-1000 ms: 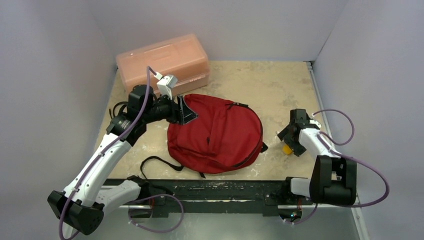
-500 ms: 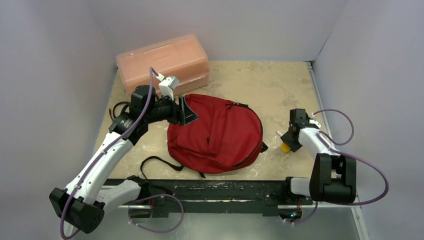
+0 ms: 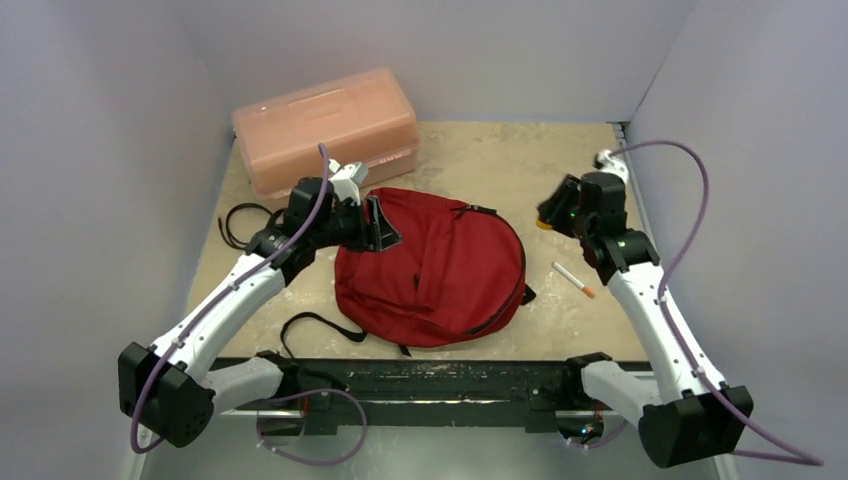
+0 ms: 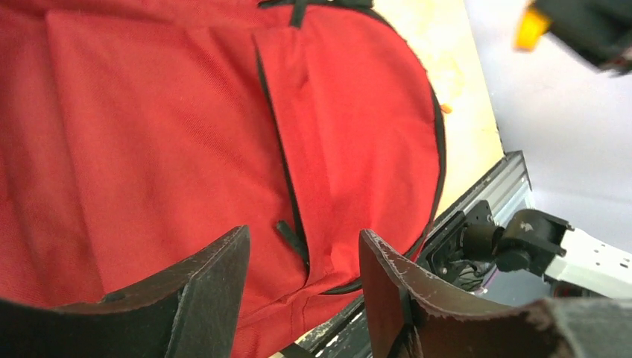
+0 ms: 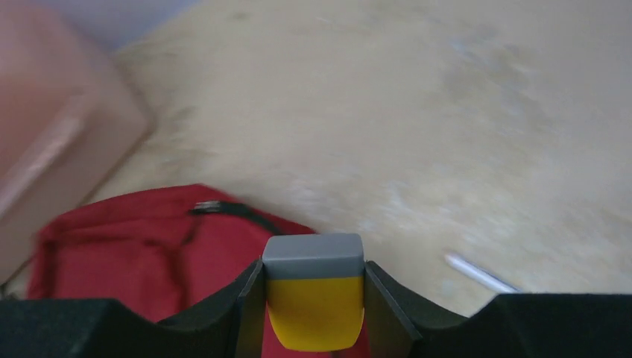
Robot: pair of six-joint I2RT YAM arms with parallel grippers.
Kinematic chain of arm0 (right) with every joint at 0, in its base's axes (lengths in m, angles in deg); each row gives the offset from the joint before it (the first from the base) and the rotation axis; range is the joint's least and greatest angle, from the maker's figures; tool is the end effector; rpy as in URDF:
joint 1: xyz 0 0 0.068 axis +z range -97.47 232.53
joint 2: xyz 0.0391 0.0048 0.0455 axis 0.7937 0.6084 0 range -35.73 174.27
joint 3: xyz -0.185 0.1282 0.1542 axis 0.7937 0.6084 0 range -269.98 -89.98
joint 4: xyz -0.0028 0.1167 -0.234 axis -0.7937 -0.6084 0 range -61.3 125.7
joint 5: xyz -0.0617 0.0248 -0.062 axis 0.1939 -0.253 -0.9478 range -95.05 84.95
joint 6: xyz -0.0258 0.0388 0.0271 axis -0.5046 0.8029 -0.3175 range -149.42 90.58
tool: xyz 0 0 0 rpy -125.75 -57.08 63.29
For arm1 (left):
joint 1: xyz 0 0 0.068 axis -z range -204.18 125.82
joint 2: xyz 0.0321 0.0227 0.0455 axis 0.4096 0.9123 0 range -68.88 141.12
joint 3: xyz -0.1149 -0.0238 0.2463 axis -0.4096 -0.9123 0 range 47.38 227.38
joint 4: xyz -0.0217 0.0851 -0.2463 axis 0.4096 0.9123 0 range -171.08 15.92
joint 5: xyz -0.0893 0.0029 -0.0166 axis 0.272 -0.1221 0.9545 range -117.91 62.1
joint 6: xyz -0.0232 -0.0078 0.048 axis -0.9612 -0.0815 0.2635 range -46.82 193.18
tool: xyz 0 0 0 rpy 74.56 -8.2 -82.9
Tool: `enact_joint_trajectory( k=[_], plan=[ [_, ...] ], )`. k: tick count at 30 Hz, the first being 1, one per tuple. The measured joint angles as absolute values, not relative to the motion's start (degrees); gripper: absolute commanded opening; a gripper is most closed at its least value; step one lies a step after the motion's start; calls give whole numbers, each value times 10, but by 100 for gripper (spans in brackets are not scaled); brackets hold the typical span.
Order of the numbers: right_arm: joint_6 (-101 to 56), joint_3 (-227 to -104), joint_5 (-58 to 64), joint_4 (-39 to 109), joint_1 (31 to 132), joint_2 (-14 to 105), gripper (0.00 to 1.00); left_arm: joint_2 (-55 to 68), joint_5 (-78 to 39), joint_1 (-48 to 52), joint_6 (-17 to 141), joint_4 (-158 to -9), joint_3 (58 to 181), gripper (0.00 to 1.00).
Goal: Pack the student bag
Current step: Pick up the stationery from the center of the board, then adjust the student bag at the center of the board.
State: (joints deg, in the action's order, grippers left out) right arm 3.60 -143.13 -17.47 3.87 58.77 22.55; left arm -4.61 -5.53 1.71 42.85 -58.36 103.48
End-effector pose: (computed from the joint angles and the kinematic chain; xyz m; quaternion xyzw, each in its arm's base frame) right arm 0.2171 0.0161 0.3106 0.2529 0.8542 0.0579 0.4506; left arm 0.2174 -0.1206 0.3210 0.0626 0.8564 -0.3768 0.3472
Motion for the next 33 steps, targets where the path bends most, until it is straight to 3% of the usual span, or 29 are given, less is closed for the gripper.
enact_joint_trajectory(
  k=[4, 7, 15, 23, 29, 33],
  plan=[
    [0, -1499, -49, 141, 711, 261, 17, -42, -95, 35, 389, -623, 981, 52],
    [10, -1494, 18, 200, 746, 291, 18, -15, -119, 65, 367, -665, 959, 52],
    [51, -1477, 18, 204, 739, 287, 18, 169, -162, 124, 278, -803, 974, 57],
    [53, -1437, -16, 196, 739, 204, 19, 244, -256, 211, 263, -820, 1061, 41],
    [51, -1437, -9, 197, 738, 244, 19, 268, -357, 316, 277, -790, 1104, 46],
    [50, -1436, 27, 203, 738, 283, 19, 280, -372, 333, 295, -758, 1111, 53]
  ],
)
